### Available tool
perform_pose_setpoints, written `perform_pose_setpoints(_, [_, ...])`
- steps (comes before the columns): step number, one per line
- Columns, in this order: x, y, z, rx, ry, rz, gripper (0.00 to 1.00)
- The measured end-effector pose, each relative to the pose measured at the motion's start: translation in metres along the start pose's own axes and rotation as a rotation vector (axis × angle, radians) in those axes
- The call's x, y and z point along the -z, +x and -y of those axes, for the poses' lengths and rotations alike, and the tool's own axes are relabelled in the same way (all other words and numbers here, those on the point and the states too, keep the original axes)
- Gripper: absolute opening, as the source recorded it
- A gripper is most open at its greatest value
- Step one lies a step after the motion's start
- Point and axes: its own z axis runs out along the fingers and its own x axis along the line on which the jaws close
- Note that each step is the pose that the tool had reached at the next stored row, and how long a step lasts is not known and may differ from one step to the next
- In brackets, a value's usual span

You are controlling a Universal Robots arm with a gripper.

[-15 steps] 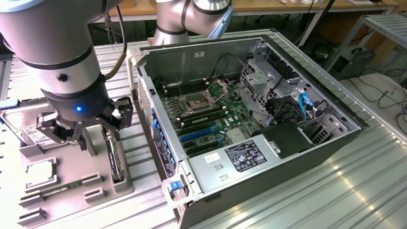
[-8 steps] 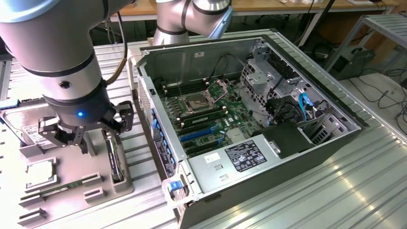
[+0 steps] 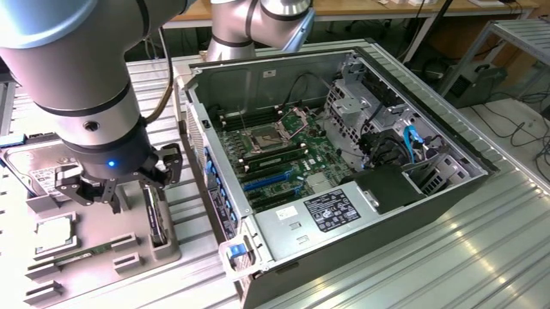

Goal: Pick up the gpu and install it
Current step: 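Pick up the gpu and move the gpu toward the slot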

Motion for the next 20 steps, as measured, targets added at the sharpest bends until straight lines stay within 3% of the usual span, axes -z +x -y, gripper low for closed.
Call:
perform_pose_setpoints(5, [-0.0039, -0.001, 0.0023, 0.000, 0.0007, -0.0002, 0.66])
perform_pose_setpoints(6, [-0.0039, -0.002, 0.0023, 0.000, 0.0021, -0.0004, 0.66])
perform_pose_setpoints(8, [-0.0048, -0.005, 0.0016, -0.001, 0.0109, 0.0001, 0.66])
perform_pose_setpoints(10, [-0.0065, -0.006, 0.0009, -0.002, 0.0129, 0.0003, 0.66])
perform_pose_setpoints(16, [-0.0156, -0.005, -0.0123, -0.001, 0.0215, 0.0003, 0.66])
perform_pose_setpoints(20, [-0.0217, -0.005, -0.0149, 0.007, 0.0218, 0.0000, 0.66])
